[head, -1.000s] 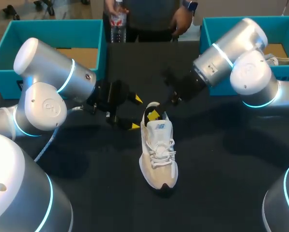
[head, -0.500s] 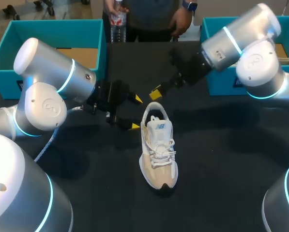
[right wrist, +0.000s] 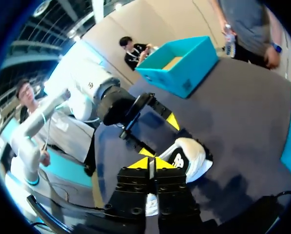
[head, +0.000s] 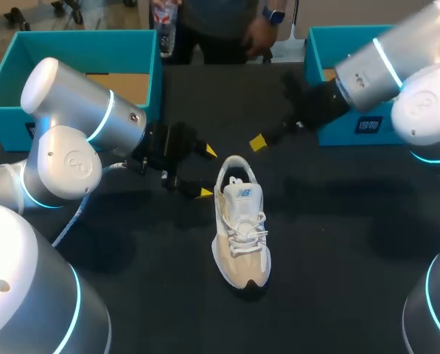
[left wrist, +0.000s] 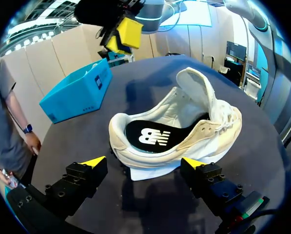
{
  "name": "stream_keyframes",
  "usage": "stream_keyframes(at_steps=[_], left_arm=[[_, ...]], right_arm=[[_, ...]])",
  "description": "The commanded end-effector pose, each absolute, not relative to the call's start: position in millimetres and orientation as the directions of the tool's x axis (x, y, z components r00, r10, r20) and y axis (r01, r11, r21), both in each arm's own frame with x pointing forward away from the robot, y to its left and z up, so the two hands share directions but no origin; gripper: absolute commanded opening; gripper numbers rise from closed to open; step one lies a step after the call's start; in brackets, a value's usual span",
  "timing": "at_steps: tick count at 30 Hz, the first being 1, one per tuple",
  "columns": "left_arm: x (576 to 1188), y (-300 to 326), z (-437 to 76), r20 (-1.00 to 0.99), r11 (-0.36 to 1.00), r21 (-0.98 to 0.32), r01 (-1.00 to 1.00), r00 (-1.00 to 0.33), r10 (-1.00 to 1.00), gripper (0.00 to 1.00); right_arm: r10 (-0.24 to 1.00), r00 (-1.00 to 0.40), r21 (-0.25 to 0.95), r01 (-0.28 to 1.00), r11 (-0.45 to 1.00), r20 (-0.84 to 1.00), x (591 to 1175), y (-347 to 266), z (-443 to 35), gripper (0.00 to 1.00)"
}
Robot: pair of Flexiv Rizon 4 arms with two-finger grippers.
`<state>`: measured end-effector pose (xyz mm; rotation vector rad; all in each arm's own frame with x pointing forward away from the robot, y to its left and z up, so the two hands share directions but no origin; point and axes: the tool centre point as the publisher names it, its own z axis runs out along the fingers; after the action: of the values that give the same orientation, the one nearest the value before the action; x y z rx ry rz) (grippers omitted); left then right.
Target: Take the shoe out of the shoebox, open the shoe tongue, remove and reinsert the insole, then place the shoe into the shoebox
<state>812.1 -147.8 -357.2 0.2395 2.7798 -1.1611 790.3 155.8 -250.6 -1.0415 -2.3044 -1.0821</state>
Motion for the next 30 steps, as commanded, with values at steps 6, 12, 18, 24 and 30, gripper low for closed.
stream_keyframes(at_steps=[6,12,18,24,30], left_arm=[[811,-144,-350,-0.174,0.707,-0.672,0.221,-0.975,0.139,1.0],[813,-132,-334,-0.173,0.721,-0.635,0.277,-0.961,0.217,1.0],[823,-112,-304,-0.195,0.693,-0.641,0.331,-0.943,0.269,1.0],[829,-95,-291,-0.22,0.689,-0.636,0.347,-0.938,0.269,1.0],[834,-76,-279,-0.236,0.691,-0.625,0.362,-0.932,0.275,1.0]], right_arm=[[0.588,-0.591,0.425,0.807,0.411,0.552,783,156,-242,0.0],[0.588,-0.591,0.425,0.807,0.411,0.552,783,156,-242,0.0],[0.588,-0.591,0.425,0.807,0.411,0.552,783,156,-242,0.0],[0.672,-0.524,0.408,0.847,0.342,0.524,784,155,-251,0.0],[0.807,-0.426,0.372,0.886,0.278,0.41,783,155,-264,0.0]])
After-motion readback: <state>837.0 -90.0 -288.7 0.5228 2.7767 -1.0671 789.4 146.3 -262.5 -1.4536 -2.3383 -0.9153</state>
